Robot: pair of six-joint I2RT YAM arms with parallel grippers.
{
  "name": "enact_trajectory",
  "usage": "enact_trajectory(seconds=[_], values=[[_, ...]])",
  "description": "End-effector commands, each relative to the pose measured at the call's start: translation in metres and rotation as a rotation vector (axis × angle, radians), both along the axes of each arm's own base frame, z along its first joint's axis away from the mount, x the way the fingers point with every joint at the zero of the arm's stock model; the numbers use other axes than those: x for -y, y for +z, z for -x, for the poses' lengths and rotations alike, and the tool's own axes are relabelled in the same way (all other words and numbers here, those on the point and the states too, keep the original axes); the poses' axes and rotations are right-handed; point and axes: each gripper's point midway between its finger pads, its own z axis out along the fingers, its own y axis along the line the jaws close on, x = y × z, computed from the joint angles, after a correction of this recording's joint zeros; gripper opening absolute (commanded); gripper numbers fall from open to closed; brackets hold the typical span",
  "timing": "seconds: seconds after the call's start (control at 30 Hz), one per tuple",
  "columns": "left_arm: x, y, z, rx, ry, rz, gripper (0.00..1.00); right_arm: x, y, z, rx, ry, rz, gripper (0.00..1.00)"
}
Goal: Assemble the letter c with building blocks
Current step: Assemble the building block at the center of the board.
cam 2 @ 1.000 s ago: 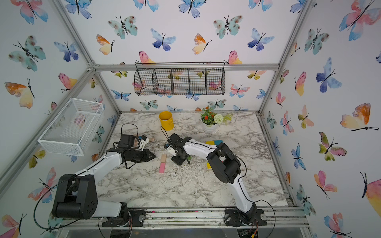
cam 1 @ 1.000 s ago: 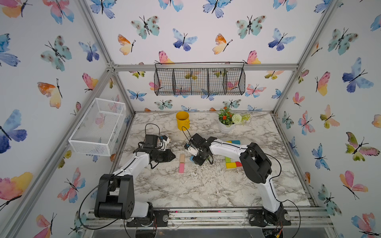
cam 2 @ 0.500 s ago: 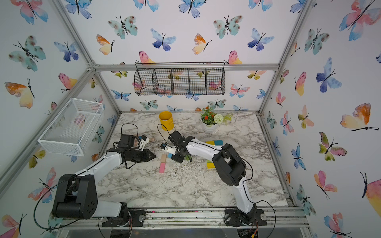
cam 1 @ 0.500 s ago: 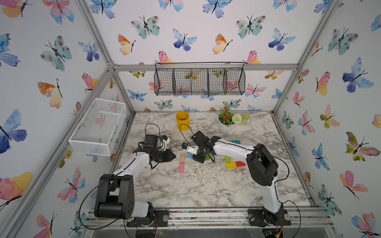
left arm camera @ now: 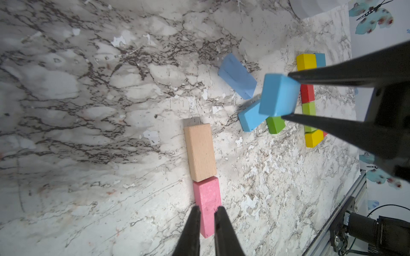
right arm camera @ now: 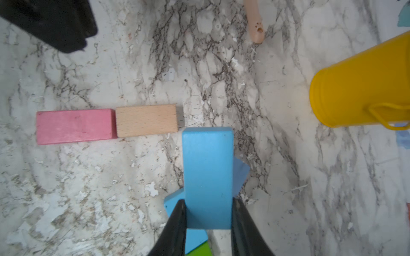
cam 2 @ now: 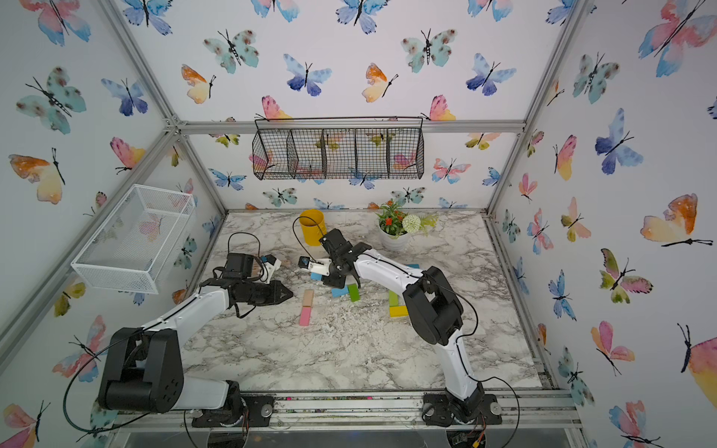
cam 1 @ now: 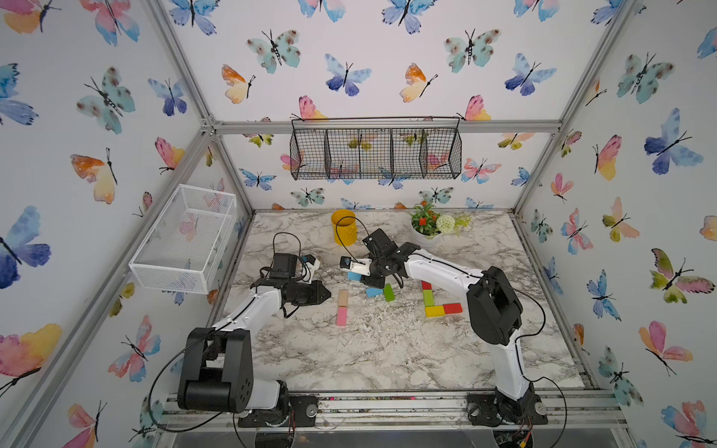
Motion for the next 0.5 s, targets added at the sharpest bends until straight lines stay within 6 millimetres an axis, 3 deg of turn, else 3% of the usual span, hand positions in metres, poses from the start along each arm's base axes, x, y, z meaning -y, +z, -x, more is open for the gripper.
enact_trajectory(seconds=[0.0,0.47], values=[[-0.002,0.005,-0.001,0.020,0.011,-0.017,0.16,-0.005,-0.008,-0.009,-0.007,0.056,0.010,0.10],[-0.010,0.007,-0.002,0.032,0.032,-0.051,0.16,-0.025,-0.029,-0.011,-0.095,0.079,-0.012,0.09]])
